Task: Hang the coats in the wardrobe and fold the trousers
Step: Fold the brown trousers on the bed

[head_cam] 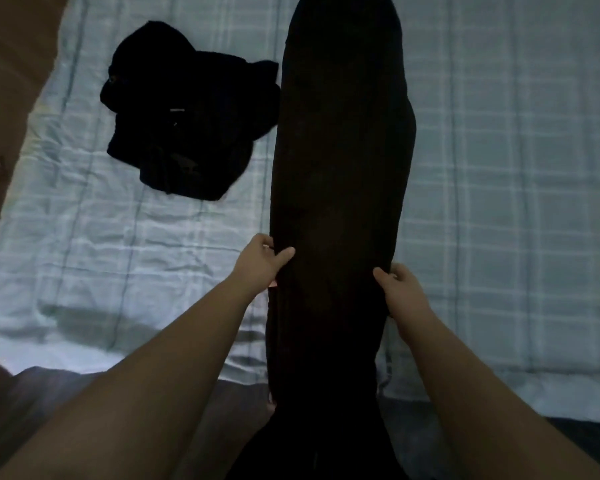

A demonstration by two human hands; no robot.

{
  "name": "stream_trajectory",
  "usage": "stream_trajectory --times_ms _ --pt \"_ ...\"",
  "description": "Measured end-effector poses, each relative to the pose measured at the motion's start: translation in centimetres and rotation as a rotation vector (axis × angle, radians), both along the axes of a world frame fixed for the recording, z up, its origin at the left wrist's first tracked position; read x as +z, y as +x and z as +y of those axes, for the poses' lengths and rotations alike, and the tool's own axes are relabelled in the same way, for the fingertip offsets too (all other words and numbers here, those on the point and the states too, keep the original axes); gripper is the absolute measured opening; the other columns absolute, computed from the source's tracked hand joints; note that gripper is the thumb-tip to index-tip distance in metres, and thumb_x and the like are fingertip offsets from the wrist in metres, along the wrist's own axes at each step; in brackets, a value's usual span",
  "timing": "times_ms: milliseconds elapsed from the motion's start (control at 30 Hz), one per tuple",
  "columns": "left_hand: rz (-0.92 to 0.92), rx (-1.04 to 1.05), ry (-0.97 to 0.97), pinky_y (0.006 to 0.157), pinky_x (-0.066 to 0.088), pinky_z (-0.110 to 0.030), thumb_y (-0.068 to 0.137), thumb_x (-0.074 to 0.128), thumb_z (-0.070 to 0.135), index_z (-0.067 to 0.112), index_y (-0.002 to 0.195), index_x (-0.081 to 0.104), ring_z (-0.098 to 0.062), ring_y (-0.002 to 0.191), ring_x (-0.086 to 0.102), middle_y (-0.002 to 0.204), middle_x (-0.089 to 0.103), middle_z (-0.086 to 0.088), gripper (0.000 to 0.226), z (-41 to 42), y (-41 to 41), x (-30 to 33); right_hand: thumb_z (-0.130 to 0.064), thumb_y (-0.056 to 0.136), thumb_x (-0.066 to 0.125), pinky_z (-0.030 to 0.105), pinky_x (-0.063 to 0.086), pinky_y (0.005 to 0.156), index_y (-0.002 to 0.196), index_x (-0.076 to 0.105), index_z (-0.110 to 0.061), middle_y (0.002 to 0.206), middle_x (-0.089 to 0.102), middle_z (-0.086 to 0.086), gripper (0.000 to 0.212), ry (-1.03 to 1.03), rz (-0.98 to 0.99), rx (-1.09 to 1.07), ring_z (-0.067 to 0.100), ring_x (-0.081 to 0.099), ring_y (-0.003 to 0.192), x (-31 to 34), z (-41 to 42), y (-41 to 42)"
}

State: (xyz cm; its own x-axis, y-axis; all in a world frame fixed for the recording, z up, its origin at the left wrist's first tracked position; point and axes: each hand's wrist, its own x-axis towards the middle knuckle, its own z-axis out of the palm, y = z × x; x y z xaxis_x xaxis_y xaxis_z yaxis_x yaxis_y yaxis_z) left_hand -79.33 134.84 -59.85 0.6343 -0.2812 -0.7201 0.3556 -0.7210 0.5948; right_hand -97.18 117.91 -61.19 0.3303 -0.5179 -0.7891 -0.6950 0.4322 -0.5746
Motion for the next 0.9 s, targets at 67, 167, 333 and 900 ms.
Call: stream_trajectory --times_ms 67,167,333,900 --pt "0.117 -0.041 0.061 0.071 0.061 -0.040 0.089 0.071 0.030 0.009 0.116 0.051 -0.024 0.096 0.063 0.104 0.057 -0.008 0.039 1.0 -1.1 0.2 -0.026 0.098 0.059 0.044 0.057 0.085 0.109 0.063 -0.015 0.107 0.070 0.011 0.016 0.047 0.042 0.032 0.025 0.069 0.095 0.0 0.7 -1.5" --pt "0.225 -0.180 0.101 0.076 0.061 -0.046 0.092 0.067 0.030 0.013 0.111 0.056 -0.026 0.097 0.066 0.107 0.062 -0.007 0.028 2.9 -3.7 0.1 -0.023 0.100 0.056 0.039 0.055 0.076 0.114 0.064 -0.015 0.106 0.070 0.008 0.017 0.126 0.086 0.112 0.024 0.068 0.094 0.7 1.8 -3.2" --pt "0.286 0.112 -0.144 0.085 0.059 -0.050 0.100 0.055 0.025 0.016 0.123 0.058 -0.025 0.100 0.069 0.114 0.068 -0.007 0.025 5.5 -5.7 0.5 -0.027 0.102 0.054 0.043 0.054 0.095 0.124 0.061 -0.018 0.115 0.070 0.004 0.025 -0.116 -0.017 0.207 0.021 0.067 0.103 1.9 3.7 -4.7" --pt "-0.020 -0.077 0.152 0.083 0.048 -0.033 0.085 0.076 0.022 0.008 0.116 0.056 -0.025 0.099 0.063 0.106 0.060 -0.002 0.040 12.0 -13.2 -1.0 -0.014 0.087 0.074 0.027 0.040 0.080 0.123 0.051 -0.007 0.117 0.056 0.007 0.044 -0.175 0.152 0.333 0.020 0.055 0.097 1.4 10.3 -9.5"
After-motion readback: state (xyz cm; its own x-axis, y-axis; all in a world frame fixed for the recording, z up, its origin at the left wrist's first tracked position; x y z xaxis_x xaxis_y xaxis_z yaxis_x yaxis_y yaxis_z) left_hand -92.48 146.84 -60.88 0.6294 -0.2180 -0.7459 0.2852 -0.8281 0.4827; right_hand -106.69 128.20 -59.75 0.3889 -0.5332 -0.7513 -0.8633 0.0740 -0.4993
